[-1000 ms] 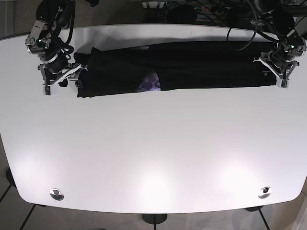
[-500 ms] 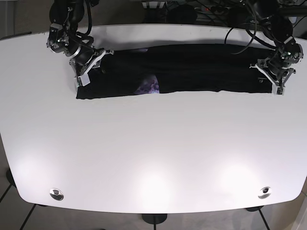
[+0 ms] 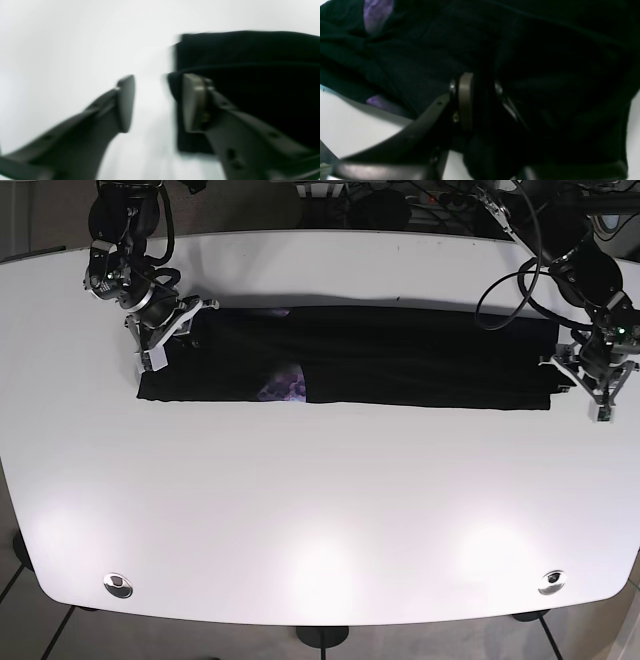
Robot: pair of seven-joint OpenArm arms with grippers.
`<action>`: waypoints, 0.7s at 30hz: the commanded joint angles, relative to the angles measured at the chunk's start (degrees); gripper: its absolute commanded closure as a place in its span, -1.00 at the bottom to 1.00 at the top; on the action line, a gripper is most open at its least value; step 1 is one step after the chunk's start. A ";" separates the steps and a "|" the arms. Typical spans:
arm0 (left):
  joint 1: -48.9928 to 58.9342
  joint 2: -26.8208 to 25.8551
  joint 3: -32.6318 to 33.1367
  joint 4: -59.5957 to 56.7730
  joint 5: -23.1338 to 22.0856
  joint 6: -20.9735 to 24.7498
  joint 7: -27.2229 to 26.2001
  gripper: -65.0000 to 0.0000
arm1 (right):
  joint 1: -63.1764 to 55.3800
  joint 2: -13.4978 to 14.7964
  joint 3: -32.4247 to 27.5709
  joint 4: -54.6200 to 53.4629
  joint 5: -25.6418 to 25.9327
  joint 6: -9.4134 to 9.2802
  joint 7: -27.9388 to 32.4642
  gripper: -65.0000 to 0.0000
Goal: Fold the T-shirt properly
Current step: 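Regrasp the ends of the folded black strip with both grippers and straighten it, then lift the strip end with the left gripper and fold it toward the right gripper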
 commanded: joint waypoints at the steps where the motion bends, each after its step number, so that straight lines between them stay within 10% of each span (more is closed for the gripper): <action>1: -0.18 -0.72 -2.65 1.14 -5.20 0.10 0.56 -0.26 | 0.30 0.29 0.01 1.08 0.22 0.14 0.41 0.64; 9: 6.50 -5.56 -4.32 -10.20 -28.32 0.10 1.61 -0.39 | 0.13 0.29 0.19 1.16 0.22 0.40 0.41 0.64; 17: 6.15 -5.56 -0.54 -18.11 -29.20 0.10 1.61 -0.36 | 0.13 0.29 0.28 1.16 0.31 0.58 0.41 0.64; 21: 6.15 -5.56 0.43 -17.76 -29.20 0.10 1.61 0.21 | 0.13 0.29 0.28 1.25 0.31 0.67 0.41 0.64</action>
